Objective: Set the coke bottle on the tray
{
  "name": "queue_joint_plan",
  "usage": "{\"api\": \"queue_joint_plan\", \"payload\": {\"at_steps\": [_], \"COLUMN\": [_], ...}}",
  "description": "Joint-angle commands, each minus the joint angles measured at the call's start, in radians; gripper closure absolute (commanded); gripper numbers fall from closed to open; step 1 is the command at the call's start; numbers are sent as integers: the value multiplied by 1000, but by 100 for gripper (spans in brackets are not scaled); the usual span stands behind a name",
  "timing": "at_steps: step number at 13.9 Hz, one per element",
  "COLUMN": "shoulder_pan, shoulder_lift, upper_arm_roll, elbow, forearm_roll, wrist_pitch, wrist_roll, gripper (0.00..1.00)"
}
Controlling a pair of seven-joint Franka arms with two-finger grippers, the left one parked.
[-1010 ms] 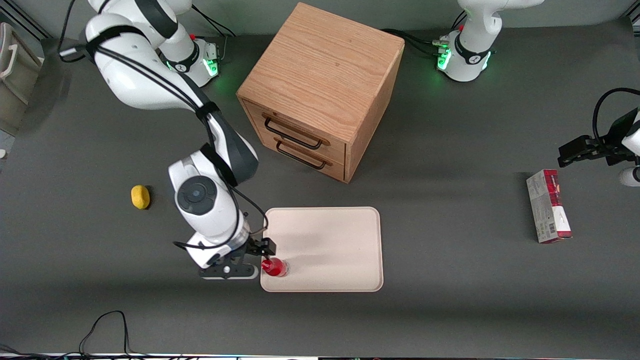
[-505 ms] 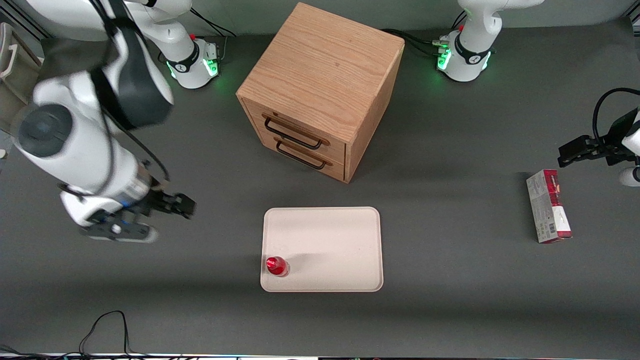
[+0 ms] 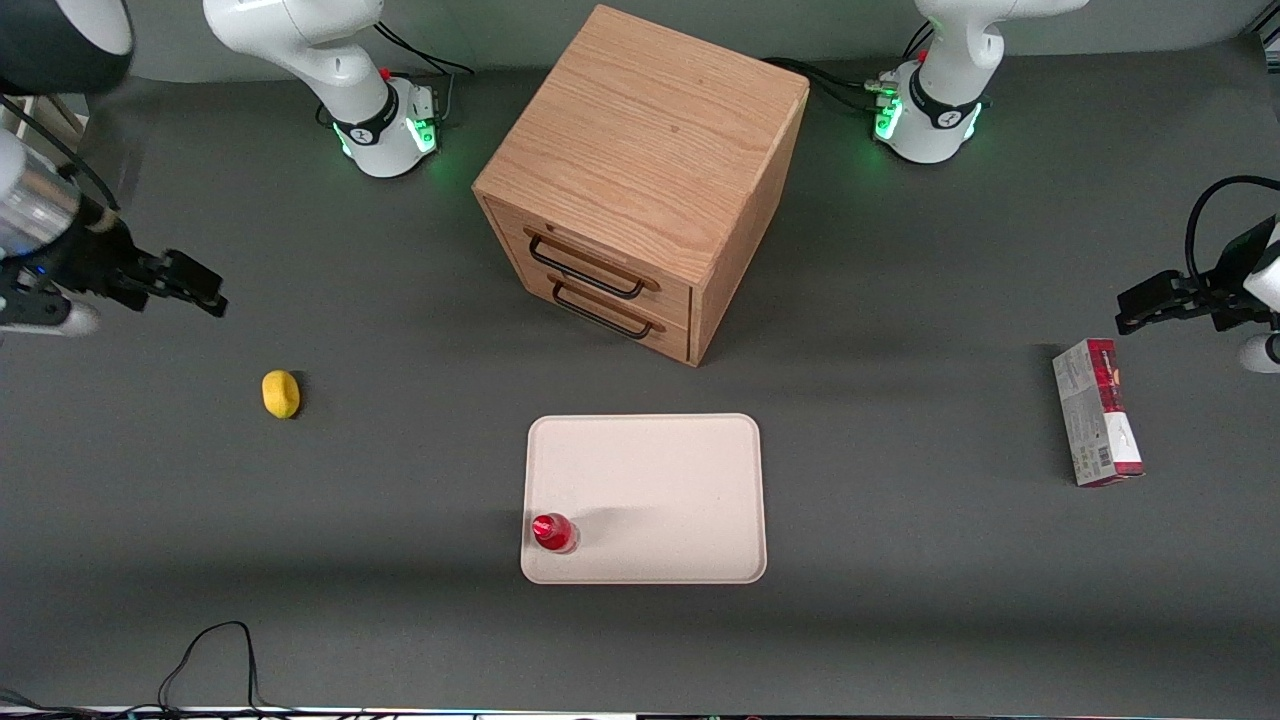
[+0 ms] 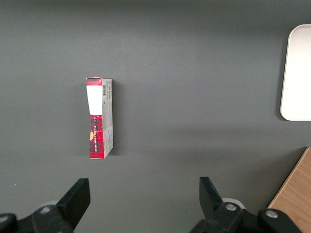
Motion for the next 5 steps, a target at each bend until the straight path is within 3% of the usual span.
{"api": "queue_joint_plan", "payload": {"at_steps": [1,5], "shoulder_pan": [11,13], "shoulder_lift": [-65,-73], "upper_arm_roll": [-2,7], "elbow": [-45,-16], "forearm_roll": [24,24], "wrist_pitch": [-3,-45], "wrist_roll": [-14,-11], "gripper": [0,0]}}
